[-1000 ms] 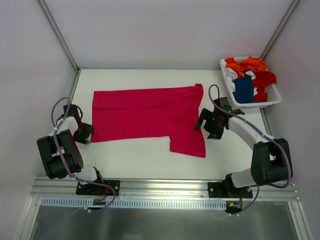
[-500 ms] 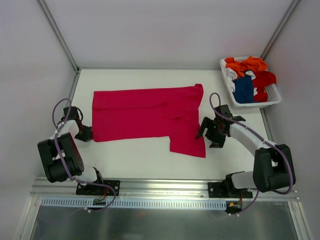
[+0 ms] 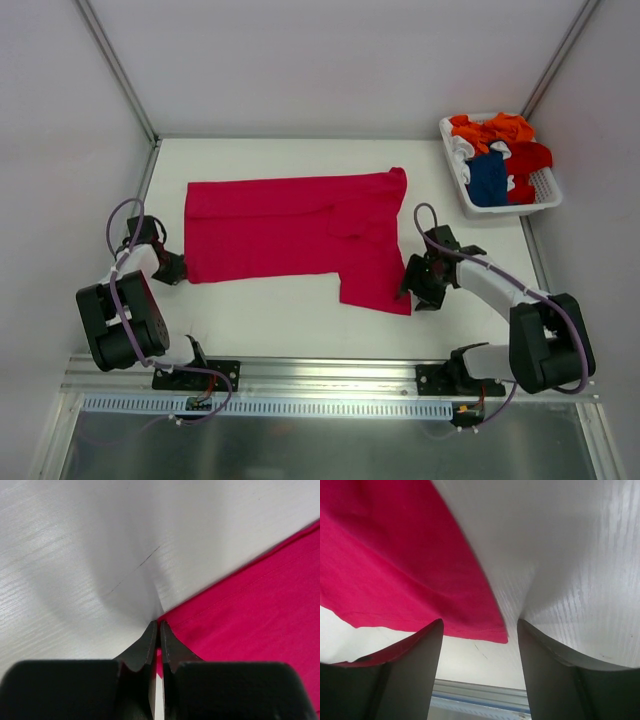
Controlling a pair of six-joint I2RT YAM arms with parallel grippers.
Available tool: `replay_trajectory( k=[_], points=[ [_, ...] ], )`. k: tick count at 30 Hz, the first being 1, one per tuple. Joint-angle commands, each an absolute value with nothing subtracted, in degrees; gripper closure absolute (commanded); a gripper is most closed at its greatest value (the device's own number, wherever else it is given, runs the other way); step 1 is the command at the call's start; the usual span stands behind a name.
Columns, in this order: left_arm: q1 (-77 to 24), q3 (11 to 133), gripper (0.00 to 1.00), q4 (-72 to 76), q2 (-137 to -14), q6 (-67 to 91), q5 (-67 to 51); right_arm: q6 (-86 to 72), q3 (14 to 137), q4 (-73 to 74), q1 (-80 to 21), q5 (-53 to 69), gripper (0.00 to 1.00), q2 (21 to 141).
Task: Fold and stack the t-shirts
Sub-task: Fold the tshirt
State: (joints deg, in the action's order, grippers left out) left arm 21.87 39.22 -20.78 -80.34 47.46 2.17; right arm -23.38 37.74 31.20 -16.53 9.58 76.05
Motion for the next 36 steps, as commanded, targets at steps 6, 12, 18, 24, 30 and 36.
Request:
replay_trajectory(
  k=[6, 12, 18, 24, 30, 36],
  points=[
    [22.3, 37.1, 1.0, -22.0, -78.0, 46.1, 1.1, -25.7, 32.3, 37.2, -19.2, 5.9, 0.38, 71.1],
    [22.4, 36.7, 1.0, -21.8, -77.4, 46.5, 1.3, -25.1, 33.7, 36.5, -21.5, 4.0, 0.55, 74.3],
    [22.4, 36.8, 1.0, -21.7, -77.1, 45.6, 1.5, -24.8, 33.6, 35.8, -22.8, 2.6, 0.99, 75.6],
    [22.4, 37.7, 1.0, -21.8, -74.4, 41.0, 0.2, -24.4, 36.7, 37.2, -22.7, 0.4, 0.99, 70.3],
    [22.3, 39.2, 1.0, -22.3, -68.1, 36.1, -2.1, -22.5, 44.5, 39.0, -21.4, -1.6, 1.0, 68.0],
    [22.2, 43.1, 1.0, -24.4, -63.8, 32.4, -1.7, -18.8, 53.3, 39.4, -17.8, -0.6, 1.0, 70.7]
  ],
)
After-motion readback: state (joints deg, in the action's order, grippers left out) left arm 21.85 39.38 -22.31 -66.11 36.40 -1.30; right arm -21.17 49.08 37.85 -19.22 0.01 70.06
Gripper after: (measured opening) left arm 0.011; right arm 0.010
